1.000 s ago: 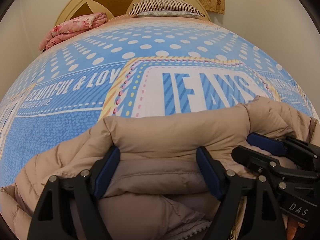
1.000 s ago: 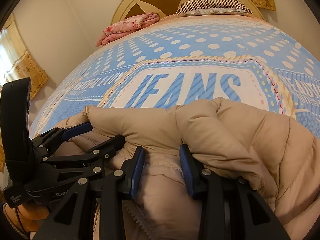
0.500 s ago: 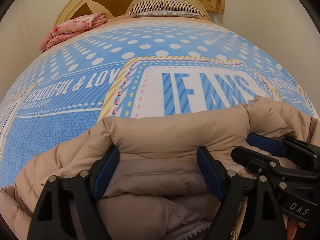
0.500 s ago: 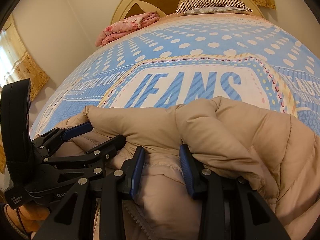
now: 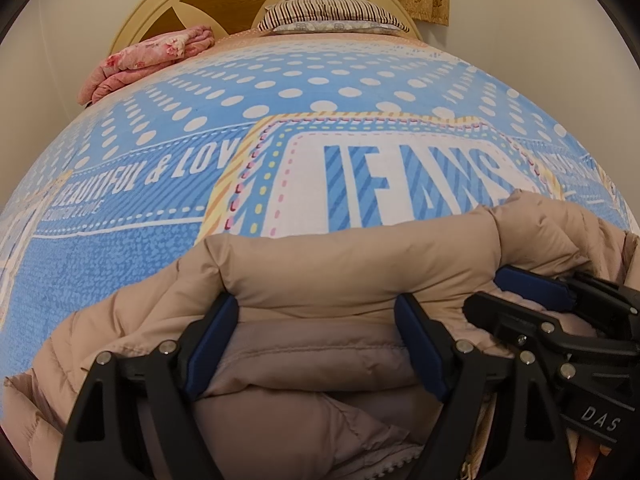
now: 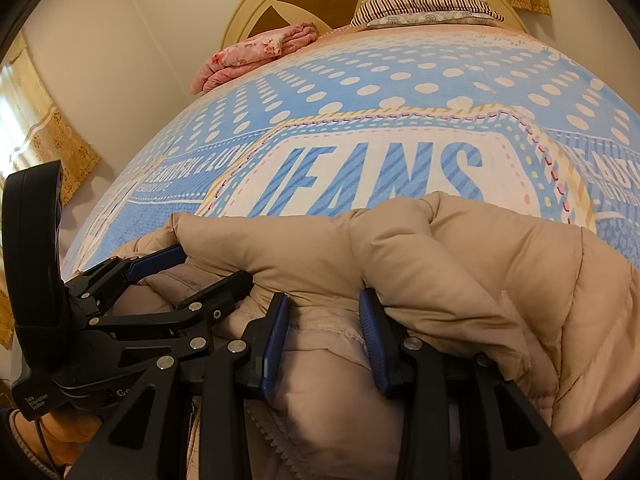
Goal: Fold large clothes
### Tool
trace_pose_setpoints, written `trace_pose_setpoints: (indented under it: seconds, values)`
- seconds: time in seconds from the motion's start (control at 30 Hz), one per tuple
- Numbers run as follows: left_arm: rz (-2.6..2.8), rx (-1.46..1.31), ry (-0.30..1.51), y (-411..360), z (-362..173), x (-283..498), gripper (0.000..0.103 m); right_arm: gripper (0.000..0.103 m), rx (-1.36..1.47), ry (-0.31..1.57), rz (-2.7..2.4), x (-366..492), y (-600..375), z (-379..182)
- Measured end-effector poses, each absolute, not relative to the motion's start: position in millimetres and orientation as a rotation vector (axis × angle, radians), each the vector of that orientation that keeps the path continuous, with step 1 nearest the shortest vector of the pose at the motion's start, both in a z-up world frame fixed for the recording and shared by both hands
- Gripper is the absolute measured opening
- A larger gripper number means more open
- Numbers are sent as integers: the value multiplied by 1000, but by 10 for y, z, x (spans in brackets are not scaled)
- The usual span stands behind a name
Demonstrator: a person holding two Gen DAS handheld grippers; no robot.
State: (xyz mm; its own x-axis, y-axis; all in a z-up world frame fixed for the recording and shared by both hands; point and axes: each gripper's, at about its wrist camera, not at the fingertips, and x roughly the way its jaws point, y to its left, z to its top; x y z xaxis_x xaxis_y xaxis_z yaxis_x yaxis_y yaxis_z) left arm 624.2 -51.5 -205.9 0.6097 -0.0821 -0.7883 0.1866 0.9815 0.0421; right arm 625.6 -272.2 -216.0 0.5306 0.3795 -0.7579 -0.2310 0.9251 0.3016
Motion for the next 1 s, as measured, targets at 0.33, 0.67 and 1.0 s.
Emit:
trace_pose_setpoints:
  seconds: [0.33, 0.67, 1.0]
  values:
    - [-221, 141, 749, -59, -961, 5377, 86, 73, 198, 894, 342, 5724, -3169, -1351]
    - [-281, 107, 703, 949, -803, 2756, 103, 74, 352, 887, 272, 3121, -4181, -887]
    - [-240, -56, 913, 1368, -1769, 1578, 103, 79, 421, 991, 132, 1462, -4647, -1401]
